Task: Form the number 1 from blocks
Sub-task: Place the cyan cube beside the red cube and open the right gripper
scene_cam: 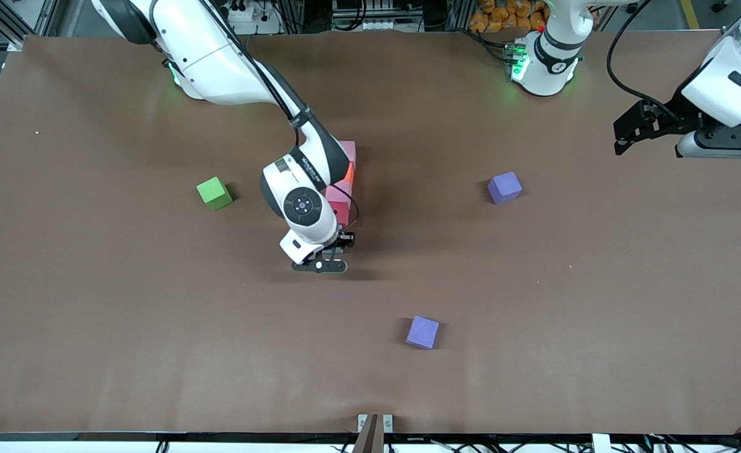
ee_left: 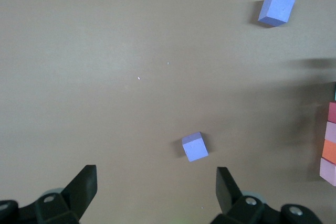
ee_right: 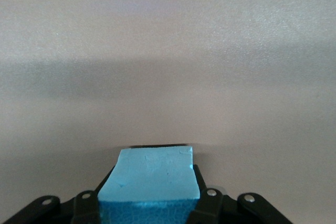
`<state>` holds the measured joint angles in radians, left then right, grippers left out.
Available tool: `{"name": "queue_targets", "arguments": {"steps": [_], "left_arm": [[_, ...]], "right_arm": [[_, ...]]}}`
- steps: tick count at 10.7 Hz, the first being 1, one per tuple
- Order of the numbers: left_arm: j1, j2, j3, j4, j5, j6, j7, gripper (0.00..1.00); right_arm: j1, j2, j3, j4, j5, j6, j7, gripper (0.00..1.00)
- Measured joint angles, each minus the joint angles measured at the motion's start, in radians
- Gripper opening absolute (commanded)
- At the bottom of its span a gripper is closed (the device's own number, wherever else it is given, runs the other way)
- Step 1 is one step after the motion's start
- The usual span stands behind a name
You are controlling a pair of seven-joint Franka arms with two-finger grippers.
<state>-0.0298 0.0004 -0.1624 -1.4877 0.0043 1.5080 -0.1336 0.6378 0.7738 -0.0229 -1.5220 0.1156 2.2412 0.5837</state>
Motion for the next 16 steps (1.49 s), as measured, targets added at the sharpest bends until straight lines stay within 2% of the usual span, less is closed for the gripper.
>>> {"name": "queue_targets", "arguments": {"steps": [4, 5, 6, 7, 8, 9, 14, 16], "left_arm": [[0.001, 0.0, 0.0, 0.002, 0.0, -0.011, 0.0, 1.0], [0.002, 0.0, 0.001, 0.002, 0.0, -0.012, 0.0, 1.0], [0.003, 0.0, 0.003, 0.002, 0.0, -0.012, 0.0, 1.0], [0.004, 0.0, 0.004, 0.002, 0.0, -0.013, 0.0, 1.0], [0.004, 0.0, 0.004, 0.003, 0.0, -0.013, 0.0, 1.0], [0.004, 0.0, 0.004, 0.003, 0.0, -0.014, 0.0, 1.0], [0.005, 0.0, 0.008, 0.006, 0.0, -0.016, 0.0, 1.0], [0.005, 0.0, 0.008, 0.006, 0.0, -0.016, 0.0, 1.0]], "right_arm": [[0.0, 0.007, 0.001, 0.0, 0.0, 0.008, 0.0, 0.0], [0.0, 0.01, 0.001, 0.0, 0.0, 0.01, 0.0, 0.41], [0.0, 0.012, 0.001, 0.0, 0.0, 0.012, 0.001, 0.49], [0.0, 0.012, 0.001, 0.001, 0.001, 0.014, 0.001, 0.5], [0.0, 0.012, 0.001, 0.001, 0.001, 0.022, 0.001, 0.93], [0.0, 0.013, 0.001, 0.001, 0.001, 0.026, 0.001, 1.0], [-0.003, 0.012, -0.002, 0.048, 0.001, 0.022, 0.001, 1.0], [-0.011, 0.0, -0.006, 0.092, 0.001, -0.035, 0.001, 1.0]]}}
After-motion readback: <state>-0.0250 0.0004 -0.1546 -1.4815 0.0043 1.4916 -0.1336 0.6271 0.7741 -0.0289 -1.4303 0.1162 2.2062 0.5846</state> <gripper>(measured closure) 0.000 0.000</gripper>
